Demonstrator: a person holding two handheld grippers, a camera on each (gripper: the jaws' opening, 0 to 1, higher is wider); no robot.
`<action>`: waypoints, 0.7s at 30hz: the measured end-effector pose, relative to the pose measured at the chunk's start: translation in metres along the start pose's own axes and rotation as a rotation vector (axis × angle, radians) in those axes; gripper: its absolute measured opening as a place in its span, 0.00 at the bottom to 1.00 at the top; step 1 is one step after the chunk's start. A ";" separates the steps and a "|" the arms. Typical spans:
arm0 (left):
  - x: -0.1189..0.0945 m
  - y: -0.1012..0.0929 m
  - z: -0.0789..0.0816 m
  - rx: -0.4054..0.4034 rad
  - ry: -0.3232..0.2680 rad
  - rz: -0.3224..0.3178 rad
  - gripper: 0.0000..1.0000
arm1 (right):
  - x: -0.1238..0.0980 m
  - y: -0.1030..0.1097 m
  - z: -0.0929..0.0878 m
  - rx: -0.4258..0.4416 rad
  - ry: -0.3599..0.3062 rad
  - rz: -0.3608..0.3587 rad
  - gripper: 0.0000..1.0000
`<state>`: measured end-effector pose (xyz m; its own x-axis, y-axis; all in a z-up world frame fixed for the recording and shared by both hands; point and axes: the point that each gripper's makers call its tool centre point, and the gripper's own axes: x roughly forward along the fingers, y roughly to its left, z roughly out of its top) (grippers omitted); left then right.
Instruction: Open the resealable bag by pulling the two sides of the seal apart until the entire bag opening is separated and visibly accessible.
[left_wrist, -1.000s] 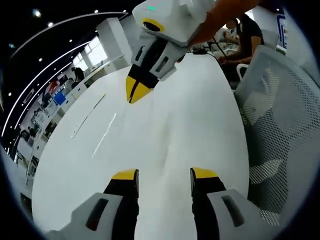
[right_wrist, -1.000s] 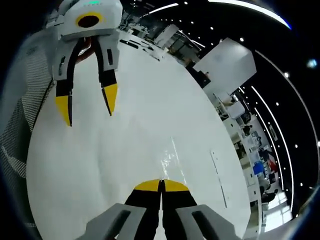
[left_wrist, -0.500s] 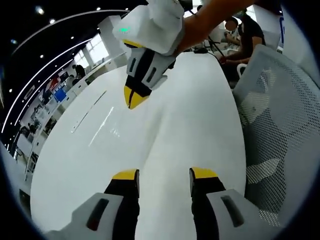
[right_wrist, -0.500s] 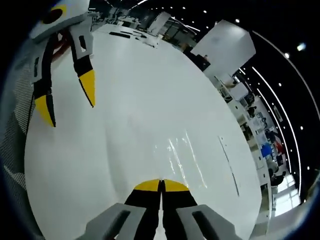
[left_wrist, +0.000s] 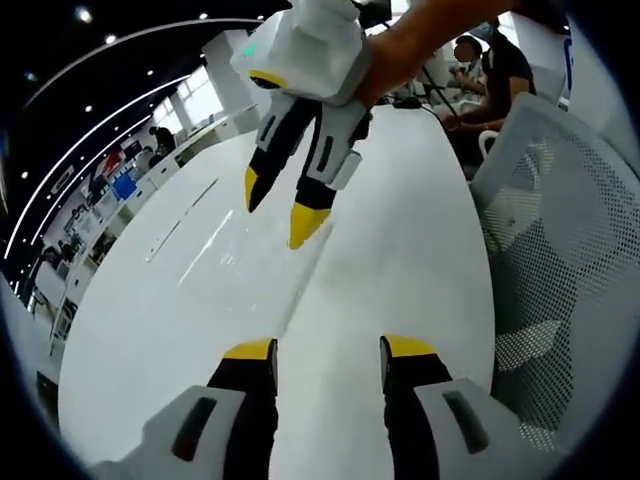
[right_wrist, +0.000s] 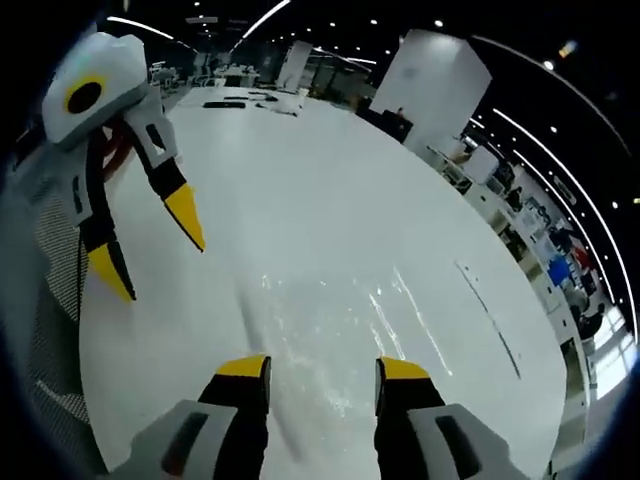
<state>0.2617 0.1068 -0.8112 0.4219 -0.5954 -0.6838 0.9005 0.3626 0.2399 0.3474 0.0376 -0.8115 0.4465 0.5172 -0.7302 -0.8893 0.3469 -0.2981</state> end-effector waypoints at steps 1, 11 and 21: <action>0.000 0.000 0.000 -0.001 0.001 -0.001 0.39 | 0.000 0.001 0.001 0.007 -0.009 0.003 0.47; -0.006 0.001 0.000 -0.060 0.000 0.019 0.45 | -0.017 0.001 0.009 0.144 -0.104 -0.019 0.91; -0.018 -0.001 0.000 -0.157 -0.013 0.047 0.62 | -0.044 0.006 0.010 0.286 -0.175 -0.041 1.00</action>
<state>0.2536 0.1174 -0.7991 0.4653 -0.5837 -0.6654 0.8528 0.4970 0.1603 0.3233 0.0243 -0.7750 0.5133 0.6161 -0.5974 -0.8176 0.5627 -0.1221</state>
